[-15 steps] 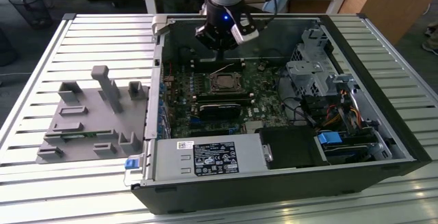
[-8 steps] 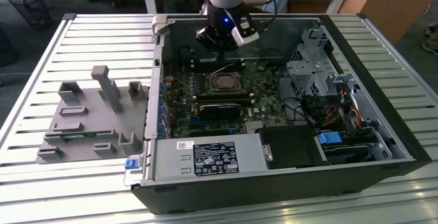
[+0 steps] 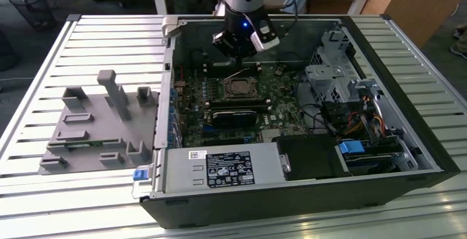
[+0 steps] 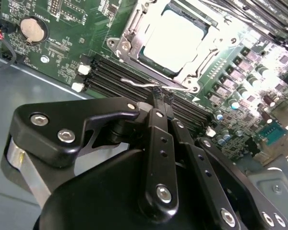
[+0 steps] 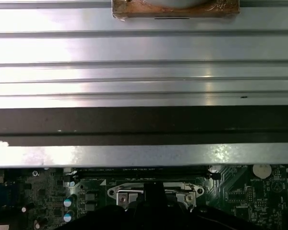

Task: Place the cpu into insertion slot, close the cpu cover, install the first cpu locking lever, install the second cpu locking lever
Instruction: 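Install the first cpu locking lever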

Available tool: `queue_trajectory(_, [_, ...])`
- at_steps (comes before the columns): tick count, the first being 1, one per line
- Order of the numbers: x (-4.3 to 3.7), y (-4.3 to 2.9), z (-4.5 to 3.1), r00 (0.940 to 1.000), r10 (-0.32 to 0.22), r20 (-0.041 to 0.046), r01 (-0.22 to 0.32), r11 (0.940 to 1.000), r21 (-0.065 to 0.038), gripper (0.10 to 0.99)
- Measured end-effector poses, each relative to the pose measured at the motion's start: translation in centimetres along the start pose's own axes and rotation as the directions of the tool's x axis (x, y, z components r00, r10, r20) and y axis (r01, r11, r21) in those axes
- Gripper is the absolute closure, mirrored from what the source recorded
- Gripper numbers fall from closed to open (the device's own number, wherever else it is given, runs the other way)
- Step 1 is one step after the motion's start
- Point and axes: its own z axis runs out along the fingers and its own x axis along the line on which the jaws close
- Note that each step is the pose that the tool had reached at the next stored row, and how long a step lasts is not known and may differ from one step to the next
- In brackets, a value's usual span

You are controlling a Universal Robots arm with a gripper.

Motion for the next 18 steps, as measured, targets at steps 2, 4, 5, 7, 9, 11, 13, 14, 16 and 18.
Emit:
queue_trajectory(2, [-0.02,-0.01,0.10,0.9998,-0.020,-0.0011,0.020,0.9998,0.000,0.965])
queue_trajectory(4, [-0.07,-0.02,0.24,0.9993,-0.038,-0.0025,0.038,0.9993,0.000,0.965])
queue_trajectory(5, [-0.14,-0.02,0.32,0.9992,-0.040,-0.0027,0.040,0.9992,0.000,0.965])
queue_trajectory(7, [-0.33,-0.01,0.47,0.9992,-0.041,-0.0028,0.041,0.9992,0.000,0.965])
queue_trajectory(9, [-0.52,0.01,0.62,0.9992,-0.041,-0.0028,0.041,0.9992,0.000,0.965])
queue_trajectory(11, [-0.66,0.08,0.74,0.9992,-0.041,-0.0029,0.041,0.9992,0.000,0.965])
queue_trajectory(13, [-0.74,0.16,0.86,0.9992,-0.041,-0.0028,0.041,0.9992,0.000,0.965])
queue_trajectory(14, [-0.78,0.19,0.93,0.9991,-0.041,-0.0028,0.041,0.9991,-0.001,0.965])
queue_trajectory(16, [-0.83,0.26,1.07,0.9991,-0.042,-0.0028,0.042,0.9991,0.000,0.965])
queue_trajectory(18, [-0.85,0.35,1.17,0.9991,-0.042,-0.0030,0.042,0.9991,0.000,0.965])
